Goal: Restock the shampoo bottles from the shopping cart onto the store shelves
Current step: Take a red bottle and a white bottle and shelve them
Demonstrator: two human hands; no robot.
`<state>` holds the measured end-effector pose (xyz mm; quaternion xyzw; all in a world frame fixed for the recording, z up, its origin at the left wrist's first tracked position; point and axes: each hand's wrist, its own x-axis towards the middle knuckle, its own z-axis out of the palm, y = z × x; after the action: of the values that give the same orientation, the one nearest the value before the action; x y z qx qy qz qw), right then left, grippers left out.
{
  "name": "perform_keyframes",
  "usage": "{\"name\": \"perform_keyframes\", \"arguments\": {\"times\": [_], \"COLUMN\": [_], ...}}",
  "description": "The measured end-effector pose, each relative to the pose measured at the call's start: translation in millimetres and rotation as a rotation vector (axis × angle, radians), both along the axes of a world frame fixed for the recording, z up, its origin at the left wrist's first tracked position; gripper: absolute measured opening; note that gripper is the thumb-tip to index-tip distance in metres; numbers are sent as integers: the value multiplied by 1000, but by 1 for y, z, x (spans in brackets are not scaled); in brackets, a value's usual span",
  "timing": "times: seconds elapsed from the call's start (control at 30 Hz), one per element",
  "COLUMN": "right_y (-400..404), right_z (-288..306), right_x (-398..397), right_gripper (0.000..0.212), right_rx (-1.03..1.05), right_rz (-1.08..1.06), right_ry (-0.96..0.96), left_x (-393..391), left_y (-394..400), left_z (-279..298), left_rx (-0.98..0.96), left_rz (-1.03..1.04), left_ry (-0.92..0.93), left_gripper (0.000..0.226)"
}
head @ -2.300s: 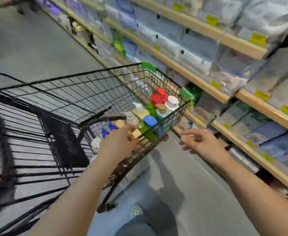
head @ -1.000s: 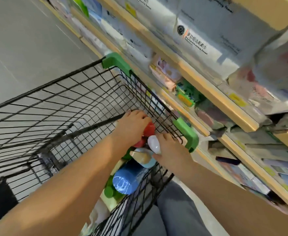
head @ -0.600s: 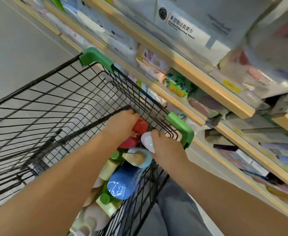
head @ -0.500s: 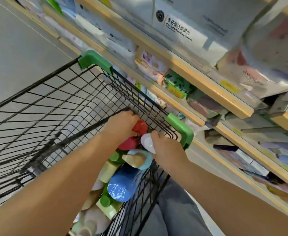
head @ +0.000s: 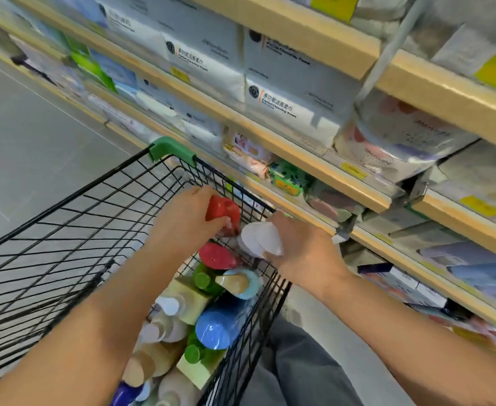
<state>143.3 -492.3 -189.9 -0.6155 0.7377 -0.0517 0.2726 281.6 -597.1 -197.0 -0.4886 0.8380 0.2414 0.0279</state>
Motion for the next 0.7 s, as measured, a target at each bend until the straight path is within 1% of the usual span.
{"name": "perform_keyframes", "arguments": {"times": [0.07,0.17,0.27,0.3,0.37,0.43,0.47,0.57,0.6,0.67,0.7], "right_y": [7,24,45,52,68,95,104,155,167,205,228], "right_z": [26,66,105,115,135,157,163,185,189,199,204], "right_x": [-4,-9,-17,-20,-31,-47,-53,-82,-89,-109,-121], "right_gripper": [45,50,50,50,50,51,52,51,50,48,48], "right_rx": [-57,-166,-261,-290,-348,-415,-440,-535,-567,-627,-635], "right_rz": [-51,-130,-190,-205,-230,-263,-276,-364,-389,-420,-425], "right_ry": [-41,-45,-40,-40,-30,-22,-42,-152,-191,-209,-204], "left_x": [2,-1,-11,-15,-27,-45,-51,-80,-86,-108,-121], "left_y": [6,18,34,39,54,78,87,132,143,178,199], "left_z": [26,71,115,127,152,178,186,207,211,219,224], "left_rx": [-57,-163,-201,-208,-236,-244,-230,-270,-275,-287,-292], "left_rz": [52,73,78,75,58,46,44,-14,-33,-71,-88], "left_ry": [87,207,326,359,439,490,502,560,578,617,637], "left_gripper": [45,42,38,40,50,54,52,33,34,42,42]}}
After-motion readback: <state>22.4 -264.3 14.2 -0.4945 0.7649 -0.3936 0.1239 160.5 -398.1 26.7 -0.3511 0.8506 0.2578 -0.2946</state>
